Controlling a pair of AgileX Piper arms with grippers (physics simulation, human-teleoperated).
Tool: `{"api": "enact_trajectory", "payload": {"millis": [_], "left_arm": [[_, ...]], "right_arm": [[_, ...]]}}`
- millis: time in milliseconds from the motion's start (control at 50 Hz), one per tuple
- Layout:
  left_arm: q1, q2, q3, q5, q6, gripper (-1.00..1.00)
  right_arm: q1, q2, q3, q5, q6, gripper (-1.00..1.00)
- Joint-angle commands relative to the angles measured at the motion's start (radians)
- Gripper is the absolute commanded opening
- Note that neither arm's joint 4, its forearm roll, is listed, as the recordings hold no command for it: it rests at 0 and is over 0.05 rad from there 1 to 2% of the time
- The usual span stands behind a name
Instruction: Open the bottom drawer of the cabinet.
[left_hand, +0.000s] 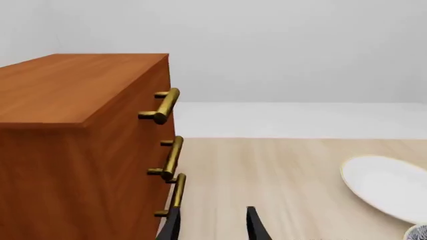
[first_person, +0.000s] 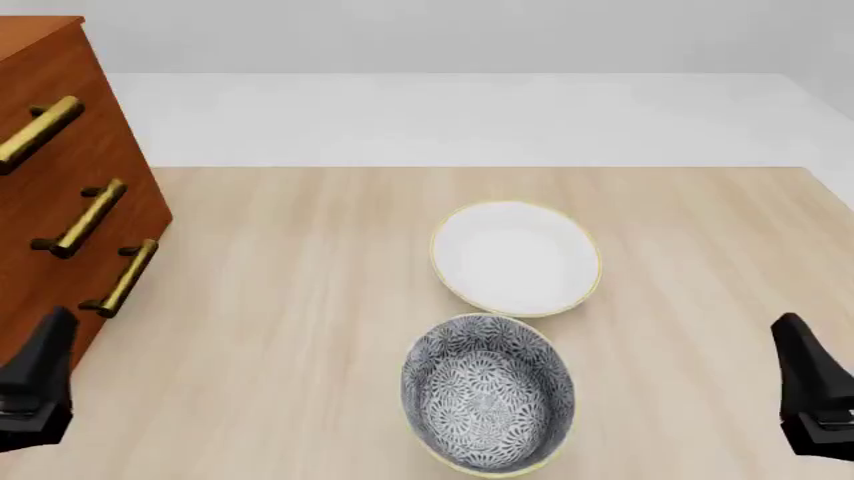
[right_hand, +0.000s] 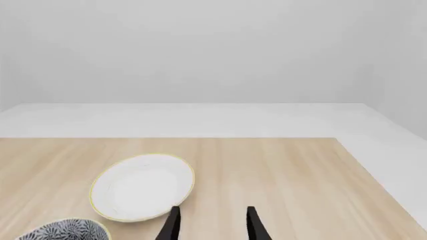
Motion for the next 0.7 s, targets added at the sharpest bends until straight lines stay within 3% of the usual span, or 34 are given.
{"api": "enact_trajectory", "payload": {"millis": [20,200,360,400,440,520,700], "left_arm": [[-0.057,-0.049,-0.007,0.047,0.008,1.00],[-0.099,-0.053,-0.039,0.075,0.082,1.00],[-0.182,-0.053,-0.072,0.102,0.244,1.00],[-0.206,-0.052,-0.058,0.090,0.355,1.00],[-0.217,-0.022,-0.051,0.067,0.398,1.00],[-0.234,0.141,-0.038,-0.055,0.451,1.00],[-0.229,0.505,0.001,-0.388,0.702,1.00]], "right_arm": [[0.000,-0.001,-0.007,0.008,0.000,1.00],[-0.001,-0.001,-0.005,0.006,0.000,1.00],[-0.001,-0.002,-0.004,0.006,0.001,1.00],[0.000,-0.002,-0.005,0.007,0.000,1.00],[-0.001,-0.002,-0.006,0.009,0.002,1.00],[-0.001,-0.003,-0.009,0.013,0.001,1.00],[0.000,-0.002,-0.008,0.010,0.000,1.00]]}}
